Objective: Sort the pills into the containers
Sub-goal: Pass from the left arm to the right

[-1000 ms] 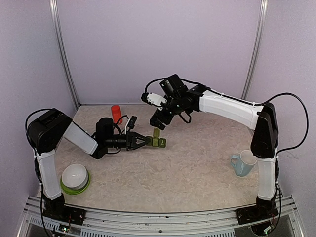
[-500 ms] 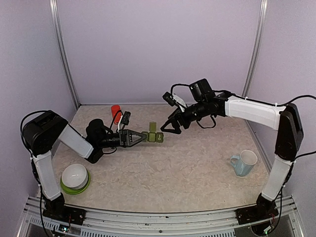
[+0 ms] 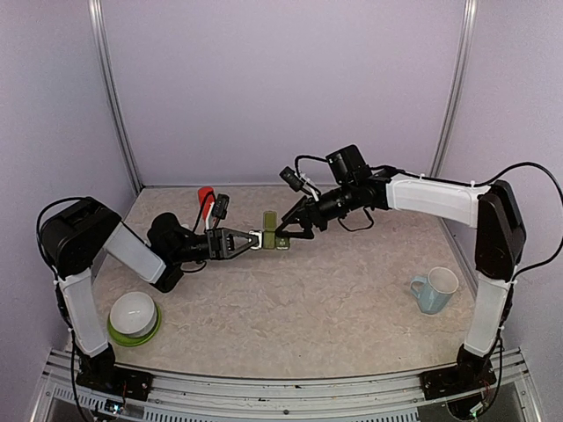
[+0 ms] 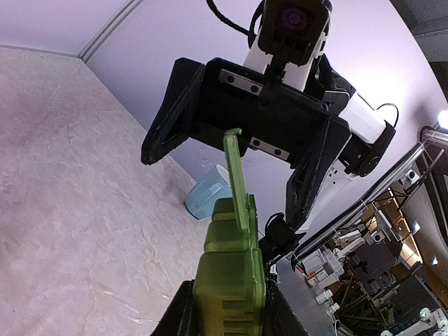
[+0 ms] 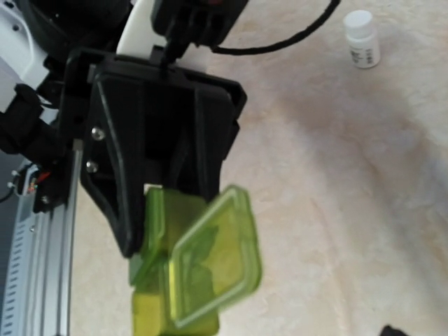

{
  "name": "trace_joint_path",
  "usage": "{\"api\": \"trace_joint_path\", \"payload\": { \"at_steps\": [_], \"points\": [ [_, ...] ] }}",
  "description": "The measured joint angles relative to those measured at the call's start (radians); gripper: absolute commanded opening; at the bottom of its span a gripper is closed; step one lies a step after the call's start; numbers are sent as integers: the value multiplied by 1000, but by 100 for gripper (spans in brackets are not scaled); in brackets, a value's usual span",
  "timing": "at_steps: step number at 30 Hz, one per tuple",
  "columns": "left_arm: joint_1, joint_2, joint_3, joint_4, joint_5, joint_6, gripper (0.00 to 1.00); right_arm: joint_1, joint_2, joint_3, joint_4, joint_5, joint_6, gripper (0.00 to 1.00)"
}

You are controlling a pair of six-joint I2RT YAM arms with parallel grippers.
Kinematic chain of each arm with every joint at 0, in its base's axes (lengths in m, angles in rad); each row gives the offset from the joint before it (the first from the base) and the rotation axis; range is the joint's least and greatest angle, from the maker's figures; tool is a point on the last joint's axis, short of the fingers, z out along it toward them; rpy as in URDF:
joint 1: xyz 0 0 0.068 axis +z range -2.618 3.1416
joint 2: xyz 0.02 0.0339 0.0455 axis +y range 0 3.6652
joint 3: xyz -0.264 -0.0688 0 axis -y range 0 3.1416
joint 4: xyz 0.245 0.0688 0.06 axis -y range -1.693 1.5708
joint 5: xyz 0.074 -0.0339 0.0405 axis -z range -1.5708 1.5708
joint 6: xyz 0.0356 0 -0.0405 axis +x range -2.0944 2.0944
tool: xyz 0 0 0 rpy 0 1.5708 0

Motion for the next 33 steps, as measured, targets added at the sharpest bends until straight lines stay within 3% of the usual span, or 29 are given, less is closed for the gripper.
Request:
{"api": "trace_joint_path", "payload": {
  "at_steps": [13, 20, 22, 27, 33],
  "points": [
    [0, -33, -5, -23, -9, 48, 17, 0, 80, 85, -76, -102, 22, 62],
    [0, -35, -10, -44, -17, 66, 17, 0, 82, 87, -96, -136, 14, 40],
    [0, -36, -14, -47, -21, 68, 17, 0, 83, 87, -101, -147, 11, 39],
    [0, -40, -16, -58, -32, 72, 17, 0, 84, 87, -109, -168, 9, 48],
    [0, -49, -24, -58, -42, 75, 17, 0, 84, 87, -113, -186, 6, 43]
  ]
}}
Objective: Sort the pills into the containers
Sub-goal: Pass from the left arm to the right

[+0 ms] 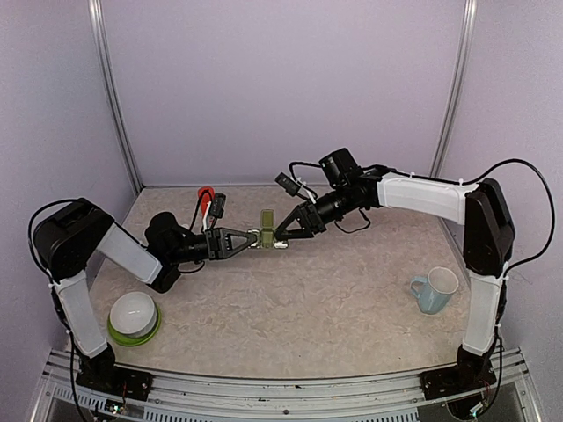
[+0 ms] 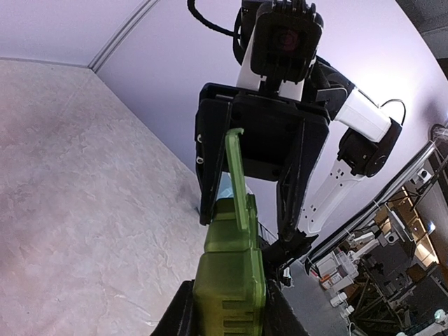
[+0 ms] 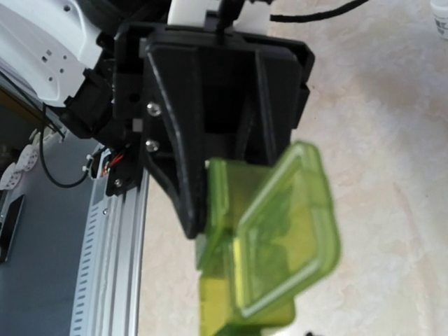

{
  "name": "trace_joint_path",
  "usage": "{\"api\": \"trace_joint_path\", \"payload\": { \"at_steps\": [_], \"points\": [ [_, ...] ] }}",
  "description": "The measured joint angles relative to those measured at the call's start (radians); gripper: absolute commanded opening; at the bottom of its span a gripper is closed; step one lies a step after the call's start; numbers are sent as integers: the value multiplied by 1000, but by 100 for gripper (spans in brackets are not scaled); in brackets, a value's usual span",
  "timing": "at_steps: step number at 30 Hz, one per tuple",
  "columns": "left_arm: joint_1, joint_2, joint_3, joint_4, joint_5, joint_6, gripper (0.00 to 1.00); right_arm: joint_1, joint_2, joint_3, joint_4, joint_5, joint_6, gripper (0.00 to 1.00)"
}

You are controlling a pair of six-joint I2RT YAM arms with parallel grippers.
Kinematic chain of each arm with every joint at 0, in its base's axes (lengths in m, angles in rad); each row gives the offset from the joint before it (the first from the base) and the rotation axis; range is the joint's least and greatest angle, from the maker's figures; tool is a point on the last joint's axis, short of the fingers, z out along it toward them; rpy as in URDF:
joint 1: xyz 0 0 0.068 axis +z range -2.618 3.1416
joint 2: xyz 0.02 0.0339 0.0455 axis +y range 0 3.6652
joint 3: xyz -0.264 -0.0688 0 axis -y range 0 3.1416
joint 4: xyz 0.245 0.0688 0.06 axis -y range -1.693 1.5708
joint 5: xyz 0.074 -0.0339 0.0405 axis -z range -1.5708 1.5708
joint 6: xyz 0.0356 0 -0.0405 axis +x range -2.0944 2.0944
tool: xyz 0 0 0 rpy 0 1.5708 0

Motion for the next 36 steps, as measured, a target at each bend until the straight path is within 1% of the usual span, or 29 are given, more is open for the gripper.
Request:
{"api": "trace_joint_path", "payload": {
  "at_steps": [1, 4, 7, 8, 10, 12, 14, 16, 17, 18, 20, 21, 24, 26, 30, 36],
  "points": [
    [0, 0, -1, 0, 0, 0, 17, 0, 1, 0, 0, 0, 0, 42],
    [2, 0, -3, 0, 0, 0, 17, 0, 6, 0, -1, -3, -6, 32],
    [2, 0, -3, 1, 1, 0, 17, 0, 9, 0, -2, -4, -7, 25],
    [2, 0, -3, 1, 2, 1, 17, -1, 11, 0, -2, -5, -6, 25],
    [2, 0, -4, 1, 2, 3, 17, -1, 13, 0, -3, -8, -8, 28],
    [2, 0, -7, 1, 2, 4, 17, -1, 15, 0, -3, -12, -8, 28],
    [2, 0, -10, 1, 2, 5, 17, -1, 18, 0, -4, -14, -8, 23],
    [2, -1, -12, 2, 2, 6, 17, -1, 19, 0, -4, -17, -10, 17],
    [2, -1, -12, 6, 2, 8, 18, -1, 19, 0, -6, -19, -3, 15],
    [2, -1, -13, 8, 2, 8, 22, -1, 20, 0, -5, -22, -8, 13],
    [2, -1, -14, 10, 4, 8, 35, -1, 20, 0, -5, -25, -8, 11],
    [2, -1, -14, 11, 4, 5, 39, -1, 20, 0, -5, -26, -8, 11],
    [4, -1, -14, 19, -1, -2, 50, -1, 20, 0, -8, -29, -12, 8],
    [6, -1, -14, 23, -2, -11, 56, -1, 20, 0, -11, -30, -15, 7],
    [10, -1, -14, 33, -3, -28, 61, -1, 20, 0, -17, -30, -30, 7],
    [10, 13, -13, 61, 8, -61, 63, 3, 20, 5, -51, -30, -61, 6]
  ]
}}
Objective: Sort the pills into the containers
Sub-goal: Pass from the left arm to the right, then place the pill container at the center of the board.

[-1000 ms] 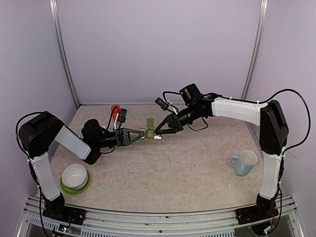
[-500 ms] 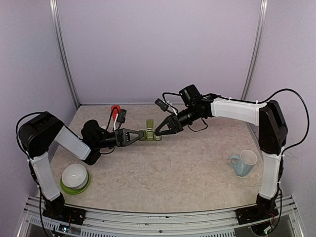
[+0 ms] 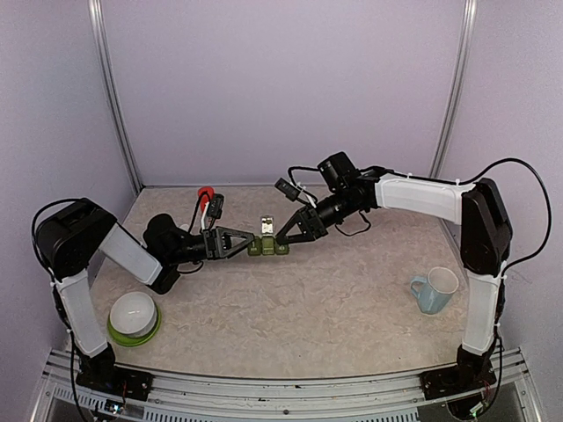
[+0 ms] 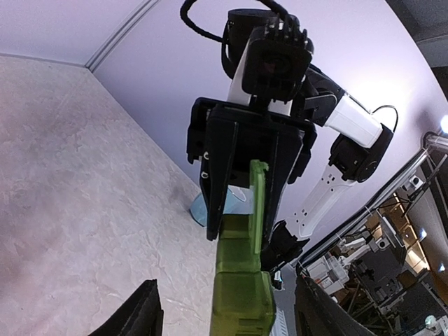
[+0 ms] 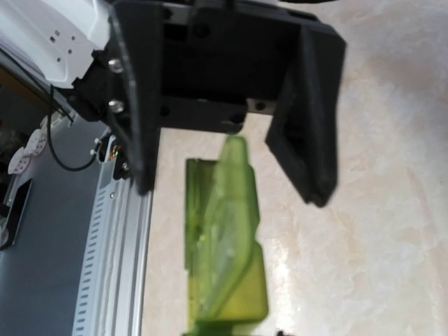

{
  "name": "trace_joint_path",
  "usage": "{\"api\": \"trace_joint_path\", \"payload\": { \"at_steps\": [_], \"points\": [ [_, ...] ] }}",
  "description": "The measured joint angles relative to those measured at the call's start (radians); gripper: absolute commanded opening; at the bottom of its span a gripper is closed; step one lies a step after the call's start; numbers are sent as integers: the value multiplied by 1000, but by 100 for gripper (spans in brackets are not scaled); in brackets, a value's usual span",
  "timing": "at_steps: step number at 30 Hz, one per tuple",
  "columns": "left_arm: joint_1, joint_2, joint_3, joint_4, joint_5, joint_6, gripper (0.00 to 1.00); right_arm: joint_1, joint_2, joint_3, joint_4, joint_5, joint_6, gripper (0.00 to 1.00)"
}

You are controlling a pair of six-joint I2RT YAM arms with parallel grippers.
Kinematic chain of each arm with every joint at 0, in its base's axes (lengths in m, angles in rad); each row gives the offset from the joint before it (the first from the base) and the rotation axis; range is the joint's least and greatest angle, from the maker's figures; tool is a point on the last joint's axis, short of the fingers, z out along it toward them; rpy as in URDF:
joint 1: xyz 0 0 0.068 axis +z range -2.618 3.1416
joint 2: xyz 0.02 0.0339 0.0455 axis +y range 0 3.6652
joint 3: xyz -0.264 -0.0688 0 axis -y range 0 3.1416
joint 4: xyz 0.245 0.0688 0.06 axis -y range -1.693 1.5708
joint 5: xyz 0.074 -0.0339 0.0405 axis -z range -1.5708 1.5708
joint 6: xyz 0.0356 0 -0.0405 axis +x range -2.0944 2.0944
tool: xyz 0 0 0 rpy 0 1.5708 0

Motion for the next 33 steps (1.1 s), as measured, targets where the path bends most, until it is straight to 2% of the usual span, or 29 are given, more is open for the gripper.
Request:
{"api": "trace_joint_path", "payload": {
  "at_steps": [25, 28, 33],
  "points": [
    [-21, 38, 47, -26, 57, -5, 68, 28, 4, 35, -63, 4, -30, 7],
    [-23, 39, 56, -41, 59, 9, 67, 28, 5, 37, -65, 4, -30, 7],
    [-25, 47, 60, -51, 65, 17, 55, 28, 10, 37, -72, 11, -34, 7]
  ]
}}
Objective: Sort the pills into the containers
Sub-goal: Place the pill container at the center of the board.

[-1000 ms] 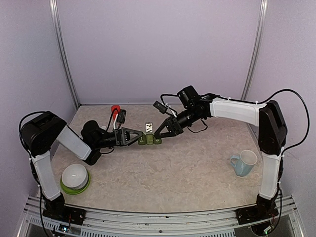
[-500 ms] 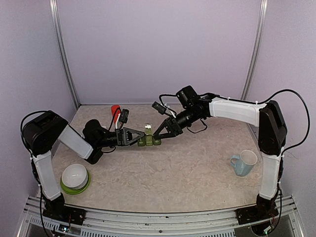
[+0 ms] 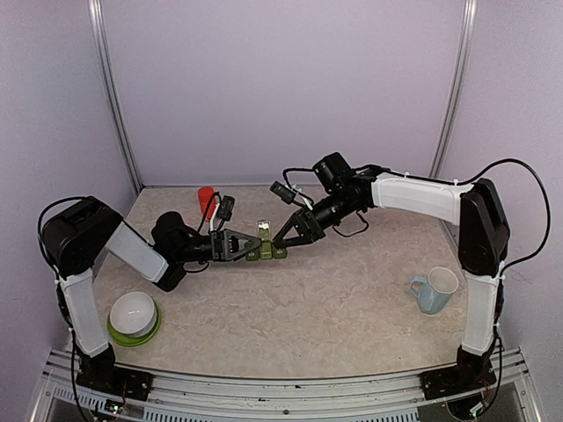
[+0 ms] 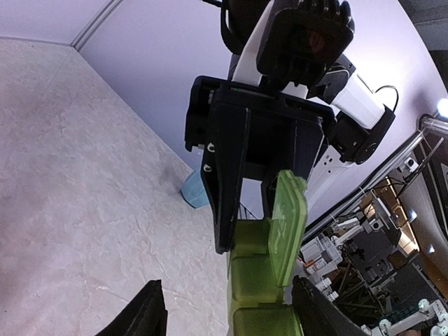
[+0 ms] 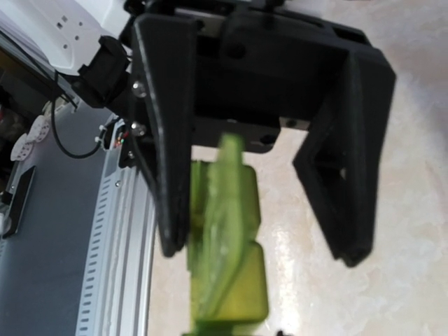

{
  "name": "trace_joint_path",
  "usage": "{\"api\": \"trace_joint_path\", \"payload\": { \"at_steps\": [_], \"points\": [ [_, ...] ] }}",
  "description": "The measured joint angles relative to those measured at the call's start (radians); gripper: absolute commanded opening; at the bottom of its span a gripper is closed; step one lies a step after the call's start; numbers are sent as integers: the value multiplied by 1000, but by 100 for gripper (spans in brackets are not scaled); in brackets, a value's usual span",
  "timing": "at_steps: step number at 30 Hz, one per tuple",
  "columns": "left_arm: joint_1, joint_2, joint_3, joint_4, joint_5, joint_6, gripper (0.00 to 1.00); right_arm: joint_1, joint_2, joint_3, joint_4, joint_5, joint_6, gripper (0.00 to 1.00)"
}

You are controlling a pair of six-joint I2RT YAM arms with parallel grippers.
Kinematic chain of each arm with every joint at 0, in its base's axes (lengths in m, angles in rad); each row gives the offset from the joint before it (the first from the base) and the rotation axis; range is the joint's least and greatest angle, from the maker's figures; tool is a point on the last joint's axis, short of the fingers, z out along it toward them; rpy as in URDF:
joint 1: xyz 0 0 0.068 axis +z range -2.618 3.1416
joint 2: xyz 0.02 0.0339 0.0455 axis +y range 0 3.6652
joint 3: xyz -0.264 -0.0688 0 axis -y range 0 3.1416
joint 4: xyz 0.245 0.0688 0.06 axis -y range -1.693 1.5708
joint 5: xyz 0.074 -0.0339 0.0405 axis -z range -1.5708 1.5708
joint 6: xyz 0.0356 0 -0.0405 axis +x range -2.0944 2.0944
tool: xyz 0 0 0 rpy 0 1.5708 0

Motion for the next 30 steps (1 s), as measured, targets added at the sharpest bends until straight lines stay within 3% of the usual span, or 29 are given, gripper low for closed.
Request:
{"api": "trace_joint_path", "payload": {
  "at_steps": [9, 23, 24, 30],
  "points": [
    [-2, 11, 9, 5, 17, 2, 36, 0, 5, 0, -5, 24, -12, 7],
    [-5, 43, 12, 81, 35, -53, 23, 0, 8, 0, -13, 31, -18, 7],
    [-5, 44, 12, 86, 36, -56, 23, 0, 8, 0, -14, 30, -18, 7],
    [-3, 46, 12, 93, 35, -76, 51, 0, 8, 0, -14, 23, -24, 7]
  ]
}}
